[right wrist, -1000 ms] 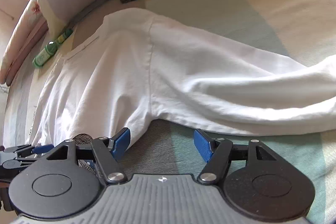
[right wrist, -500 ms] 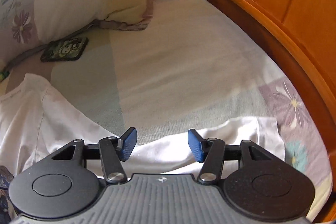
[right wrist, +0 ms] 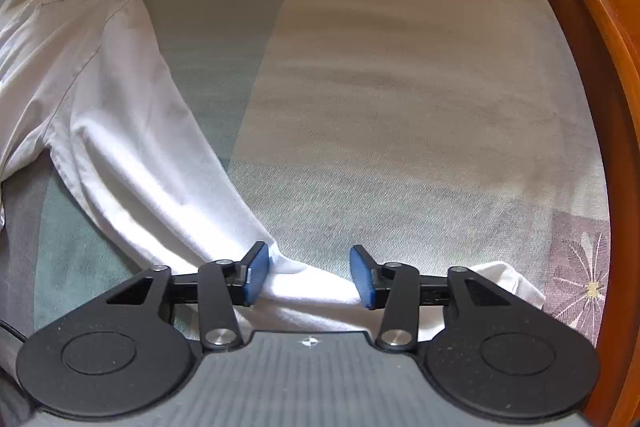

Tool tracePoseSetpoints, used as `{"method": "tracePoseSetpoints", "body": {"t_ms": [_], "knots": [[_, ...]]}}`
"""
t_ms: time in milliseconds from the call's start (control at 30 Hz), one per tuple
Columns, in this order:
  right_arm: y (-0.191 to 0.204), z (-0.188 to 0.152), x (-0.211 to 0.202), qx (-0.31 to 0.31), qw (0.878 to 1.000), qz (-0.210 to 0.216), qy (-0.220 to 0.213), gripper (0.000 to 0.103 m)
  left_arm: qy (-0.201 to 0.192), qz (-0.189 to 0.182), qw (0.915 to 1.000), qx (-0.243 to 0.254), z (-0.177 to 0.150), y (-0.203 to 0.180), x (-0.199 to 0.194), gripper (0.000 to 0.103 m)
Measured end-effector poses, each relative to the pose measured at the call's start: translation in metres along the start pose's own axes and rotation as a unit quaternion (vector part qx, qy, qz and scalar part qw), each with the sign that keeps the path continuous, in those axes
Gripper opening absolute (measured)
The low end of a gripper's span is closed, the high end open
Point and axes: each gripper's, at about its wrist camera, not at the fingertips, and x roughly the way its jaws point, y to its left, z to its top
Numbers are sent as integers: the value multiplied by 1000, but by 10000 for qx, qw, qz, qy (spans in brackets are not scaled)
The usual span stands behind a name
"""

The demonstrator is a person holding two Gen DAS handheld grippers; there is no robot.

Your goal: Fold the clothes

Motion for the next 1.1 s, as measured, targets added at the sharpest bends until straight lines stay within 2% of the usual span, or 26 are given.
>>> {"method": "tracePoseSetpoints", "body": {"t_ms": [67, 167, 267, 333, 467, 633, 733, 833, 900, 967, 1033, 1100], "knots": [[4, -2, -2, -74, 9999, 57, 80, 19, -4, -9, 10000, -39, 1, 1, 0, 53], [9, 0, -5, -222, 9994, 125, 230, 10, -19, -22, 10000, 25, 4, 2, 0, 53], [12, 3, -4, -336, 9988, 133, 326, 9, -51, -24, 10000, 72, 8, 3, -1, 53], [15, 4, -6, -442, 9986, -4, 280, 6, -62, -6, 10000, 43, 9, 4, 0, 53], [18, 19, -17, -405, 9976, -527, -175, 5, -94, 24, 9999, -32, 11, 8, 0, 53], [11, 42, -41, -258, 9904, -1110, -781, 5, -200, 56, 9997, -112, 16, 15, -5, 53], [6, 51, -38, -137, 9909, -1182, -636, 5, -311, 69, 9992, -221, 22, 21, -10, 53], [4, 58, -25, -110, 9907, -1332, -264, 8, -373, 86, 9989, -278, 26, 27, -13, 53], [11, 68, -31, -7, 9917, -1146, -581, 14, -413, 98, 9987, -276, 28, 31, -14, 53], [24, 84, -31, 83, 9940, -558, -942, 29, -430, 123, 9986, -268, 29, 34, -16, 53], [48, 101, -17, -255, 9936, -182, -1083, 29, -423, 138, 9986, -298, 30, 38, -16, 53], [72, 113, 1, -531, 9933, 137, -1019, 29, -414, 141, 9985, -332, 30, 40, -15, 53]]}}
